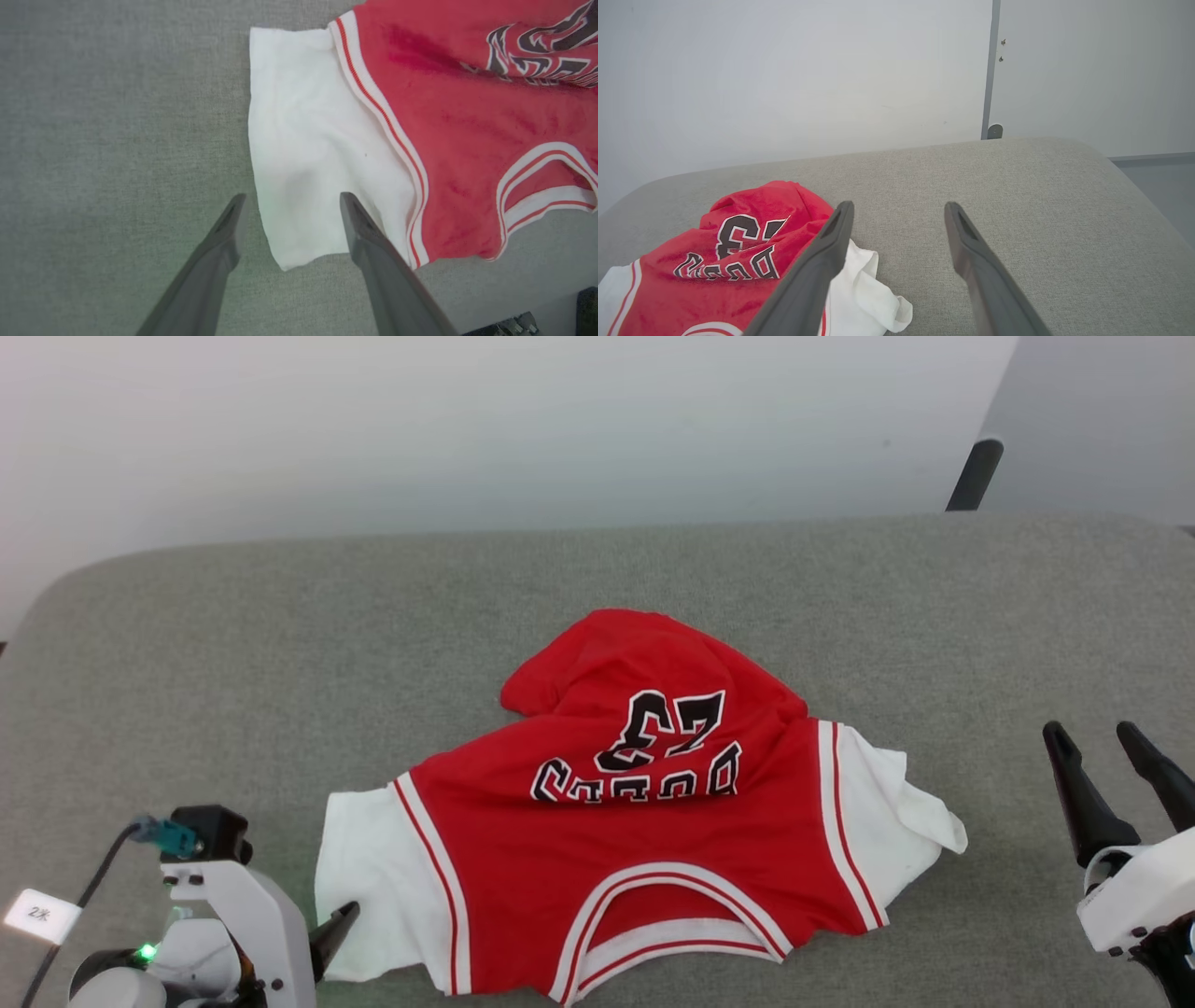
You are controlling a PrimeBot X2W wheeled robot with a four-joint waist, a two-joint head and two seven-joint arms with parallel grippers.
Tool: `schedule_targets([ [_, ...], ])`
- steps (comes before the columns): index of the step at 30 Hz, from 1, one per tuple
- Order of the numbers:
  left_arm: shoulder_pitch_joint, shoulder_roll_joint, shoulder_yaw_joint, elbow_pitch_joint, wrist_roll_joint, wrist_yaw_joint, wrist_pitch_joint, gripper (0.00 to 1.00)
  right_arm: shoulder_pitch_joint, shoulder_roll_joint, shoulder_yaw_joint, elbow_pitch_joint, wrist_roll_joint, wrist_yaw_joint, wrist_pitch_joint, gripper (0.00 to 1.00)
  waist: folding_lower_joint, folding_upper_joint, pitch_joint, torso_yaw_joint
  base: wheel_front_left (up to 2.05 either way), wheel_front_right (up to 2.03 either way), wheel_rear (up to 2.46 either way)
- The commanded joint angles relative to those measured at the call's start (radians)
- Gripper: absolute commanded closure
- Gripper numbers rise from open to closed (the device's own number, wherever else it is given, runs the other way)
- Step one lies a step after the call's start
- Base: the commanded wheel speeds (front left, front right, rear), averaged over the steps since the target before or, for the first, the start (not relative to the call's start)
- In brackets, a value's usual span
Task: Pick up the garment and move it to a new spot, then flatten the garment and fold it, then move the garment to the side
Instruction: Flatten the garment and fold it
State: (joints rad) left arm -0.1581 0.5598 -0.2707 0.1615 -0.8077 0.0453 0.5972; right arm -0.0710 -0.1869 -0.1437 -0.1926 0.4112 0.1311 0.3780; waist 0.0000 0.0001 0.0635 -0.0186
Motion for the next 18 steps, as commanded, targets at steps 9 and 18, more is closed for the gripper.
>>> schedule_targets([
  [9,0.019,0.000,-0.004,0.016,-0.025,0.038,0.056,0.00,-0.024,0.008,0.006,-0.025,0.001,-0.001,-0.005,0.00,0.0000,-0.0001,0.074,-0.025,0.00,0.00,0.00],
  [18,0.003,-0.014,-0.041,0.107,-0.009,0.050,0.085,0.00,-0.037,0.015,0.011,-0.008,0.007,-0.001,0.018,0.00,0.0000,-0.0001,0.100,-0.037,0.00,0.00,0.00],
])
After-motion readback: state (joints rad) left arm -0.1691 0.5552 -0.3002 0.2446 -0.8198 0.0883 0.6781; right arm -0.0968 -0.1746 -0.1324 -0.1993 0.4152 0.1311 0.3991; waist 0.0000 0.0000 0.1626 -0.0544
